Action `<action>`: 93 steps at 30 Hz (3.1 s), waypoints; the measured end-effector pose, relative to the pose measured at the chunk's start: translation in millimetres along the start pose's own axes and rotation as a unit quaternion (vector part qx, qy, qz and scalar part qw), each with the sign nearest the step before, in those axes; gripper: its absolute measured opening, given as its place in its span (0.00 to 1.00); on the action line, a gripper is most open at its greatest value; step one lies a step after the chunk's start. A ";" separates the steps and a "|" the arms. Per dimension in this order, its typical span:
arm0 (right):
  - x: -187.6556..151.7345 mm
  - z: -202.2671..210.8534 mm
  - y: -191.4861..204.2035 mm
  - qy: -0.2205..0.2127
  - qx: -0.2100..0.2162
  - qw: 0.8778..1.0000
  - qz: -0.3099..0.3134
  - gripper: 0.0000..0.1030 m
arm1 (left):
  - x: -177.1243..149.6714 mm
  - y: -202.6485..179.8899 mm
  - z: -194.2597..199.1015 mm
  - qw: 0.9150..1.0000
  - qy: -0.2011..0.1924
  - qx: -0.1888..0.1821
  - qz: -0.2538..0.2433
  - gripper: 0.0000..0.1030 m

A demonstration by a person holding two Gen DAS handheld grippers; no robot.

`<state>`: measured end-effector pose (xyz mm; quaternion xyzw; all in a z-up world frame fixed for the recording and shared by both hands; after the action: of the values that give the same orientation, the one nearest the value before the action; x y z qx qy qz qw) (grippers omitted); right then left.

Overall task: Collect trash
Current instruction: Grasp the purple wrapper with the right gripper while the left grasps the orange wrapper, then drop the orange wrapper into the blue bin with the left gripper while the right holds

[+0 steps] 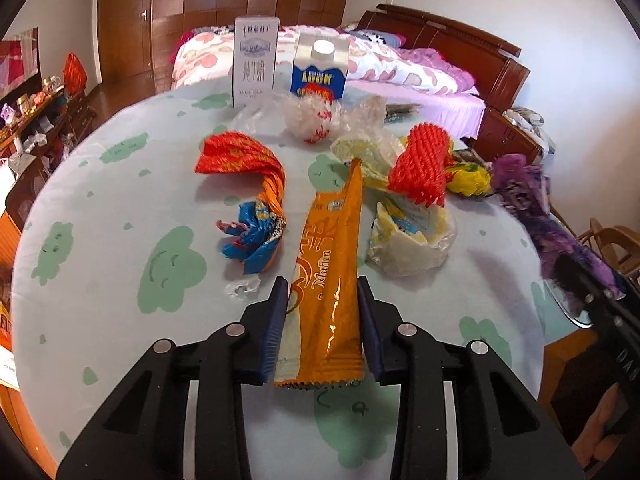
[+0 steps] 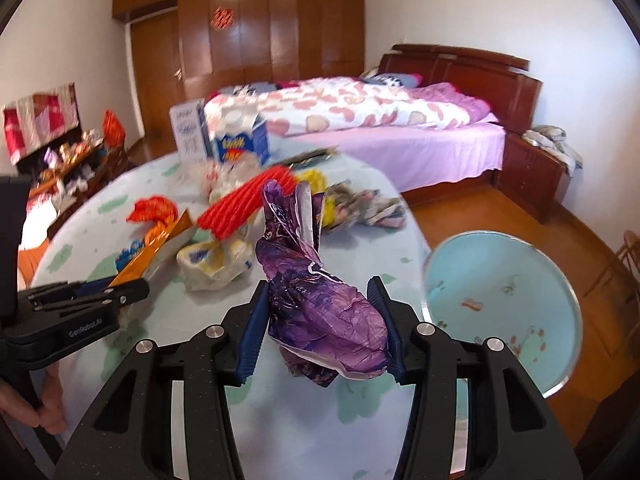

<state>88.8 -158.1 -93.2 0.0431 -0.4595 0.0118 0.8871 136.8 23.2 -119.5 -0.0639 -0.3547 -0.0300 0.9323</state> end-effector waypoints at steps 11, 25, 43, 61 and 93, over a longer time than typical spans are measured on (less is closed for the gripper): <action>8.5 42.9 -53.9 -0.053 -0.056 0.995 -0.057 0.48 | 6.8 -18.5 39.9 0.998 -0.062 -0.012 -0.028 0.33; 9.6 69.2 -115.1 -0.075 -0.114 0.984 -0.113 0.48 | 14.9 -48.3 50.9 0.994 -0.084 -0.037 -0.055 0.16; 6.2 70.4 -124.7 -0.064 -0.137 0.982 -0.114 0.48 | -4.5 -35.3 -6.7 0.998 0.031 -0.034 0.033 0.56; 5.2 80.9 -149.5 -0.071 -0.156 0.976 -0.136 0.49 | -5.0 -15.5 19.4 1.000 -0.026 0.016 0.003 0.15; -31.5 60.0 -210.2 -0.013 -0.182 0.963 -0.198 0.49 | -4.6 -272.9 -3.1 0.959 0.007 -0.215 -0.185 0.15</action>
<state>34.5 -372.1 -98.3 -0.0291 -0.4476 -0.2484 0.8586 107.8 -247.4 -98.2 -0.1955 -0.3388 -0.2782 0.8773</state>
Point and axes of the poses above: each gripper's, at about its wrist camera, not at the fingertips, and z roughly against the way its jaws point, y to its left, x to its top, the point moved 5 cm from there along -z, roughly the way its jaws point, and after that the axes turned 4 degrees about x, right-handed, at the moved point
